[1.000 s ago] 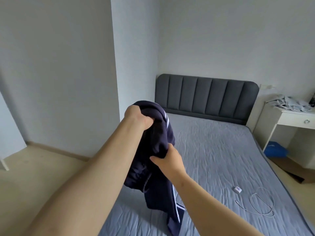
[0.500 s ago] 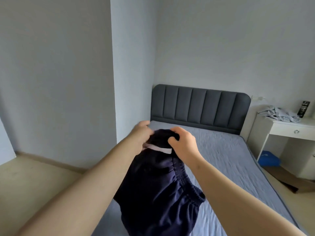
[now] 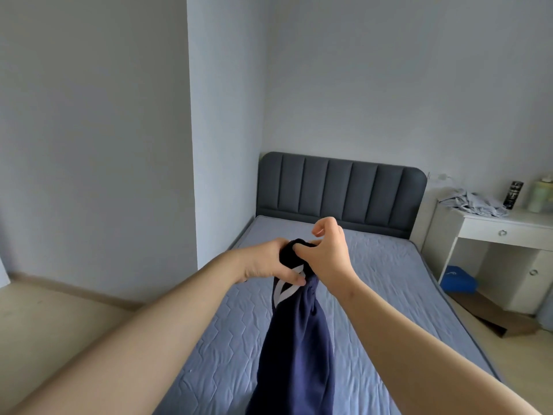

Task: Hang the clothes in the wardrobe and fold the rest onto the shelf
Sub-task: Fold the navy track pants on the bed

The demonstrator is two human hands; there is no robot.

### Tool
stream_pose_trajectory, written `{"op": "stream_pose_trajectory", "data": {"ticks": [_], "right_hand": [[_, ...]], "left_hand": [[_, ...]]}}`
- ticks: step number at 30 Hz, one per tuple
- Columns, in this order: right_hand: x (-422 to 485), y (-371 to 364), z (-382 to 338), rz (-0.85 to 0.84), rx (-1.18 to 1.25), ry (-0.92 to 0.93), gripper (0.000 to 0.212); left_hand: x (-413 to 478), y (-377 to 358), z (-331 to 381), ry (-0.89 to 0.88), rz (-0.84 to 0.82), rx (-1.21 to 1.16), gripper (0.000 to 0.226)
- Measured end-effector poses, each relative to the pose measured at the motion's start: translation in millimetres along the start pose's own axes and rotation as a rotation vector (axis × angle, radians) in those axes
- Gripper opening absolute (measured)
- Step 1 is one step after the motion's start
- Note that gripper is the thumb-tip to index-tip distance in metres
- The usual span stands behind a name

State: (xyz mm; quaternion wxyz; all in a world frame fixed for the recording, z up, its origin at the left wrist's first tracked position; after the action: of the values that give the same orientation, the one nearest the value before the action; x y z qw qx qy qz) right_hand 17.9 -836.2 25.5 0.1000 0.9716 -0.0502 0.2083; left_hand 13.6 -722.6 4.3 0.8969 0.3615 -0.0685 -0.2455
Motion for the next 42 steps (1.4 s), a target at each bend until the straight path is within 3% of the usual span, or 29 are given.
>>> {"op": "stream_pose_trajectory", "data": {"ticks": [4,7,11,14,15,18,22,24,25,27,32,37,39,42], "right_hand": [[-5.1,-3.5,1.6,-0.016,0.085,-0.030,0.035],[-9.4,-4.9,11.6,-0.126,0.302,-0.168,0.024],[-22.6,-14.5,22.1,-0.375,0.226,-0.300,0.031],[-33.4,-19.6,41.1,-0.463,0.044,-0.416,0.018],[-33.6,-19.8,46.8,-0.456,0.013,-0.426,0.017],[-20.9,-12.5,43.4,-0.337,-0.279,-0.252,0.020],[-8.9,-8.1,27.6,-0.182,-0.190,-0.143,0.019],[-4.5,-9.0,22.4,-0.174,-0.240,-0.086,0.022],[-3.0,-9.7,21.3,-0.180,-0.250,-0.074,0.024],[-2.0,-10.6,22.1,-0.226,-0.238,-0.100,0.022],[-10.5,-8.4,44.4,-0.454,-0.458,-0.262,0.020],[-6.6,-0.2,52.2,-0.469,-0.520,-0.382,0.033],[-1.0,7.1,49.8,-0.430,-0.561,-0.409,0.032],[14.4,26.8,35.4,-0.183,-0.458,-0.358,0.016]], "left_hand": [[0.7,14.9,6.9,0.030,0.321,0.287,0.034],[-3.0,25.6,10.8,-0.027,0.388,0.325,0.029],[-10.0,51.5,11.5,-0.081,0.480,0.119,0.022],[-17.1,68.0,9.7,-0.124,0.545,-0.164,0.024],[-19.3,73.2,8.5,-0.126,0.576,-0.170,0.026],[-24.2,81.3,4.6,-0.092,0.605,0.103,0.034],[-27.3,74.1,5.2,-0.098,0.482,0.413,0.077],[-27.3,72.6,6.3,-0.100,0.505,0.547,0.047],[-28.8,75.4,5.7,-0.085,0.541,0.550,0.025],[-30.4,84.7,0.4,-0.047,0.612,0.470,0.009],[-32.4,106.0,1.5,-0.022,0.726,0.378,0.016],[-27.6,117.9,0.6,0.006,0.785,0.302,0.009],[-31.9,125.7,-0.7,0.019,0.834,0.265,0.011],[-37.3,139.9,4.5,0.002,0.829,0.346,0.015]]}}
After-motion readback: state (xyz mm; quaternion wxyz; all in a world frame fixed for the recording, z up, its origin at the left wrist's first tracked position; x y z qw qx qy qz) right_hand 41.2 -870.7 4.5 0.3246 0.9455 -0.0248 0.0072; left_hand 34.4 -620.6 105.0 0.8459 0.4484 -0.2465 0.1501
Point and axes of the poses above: each hand's wrist, its own x-axis towards the middle knuckle, its own y-axis out of the back of the hand, z = x × y, the point moved 7 cm from there along x, towards the middle knuckle, and after that the axes turned 10 degrees about x, right-handed, at the moved point
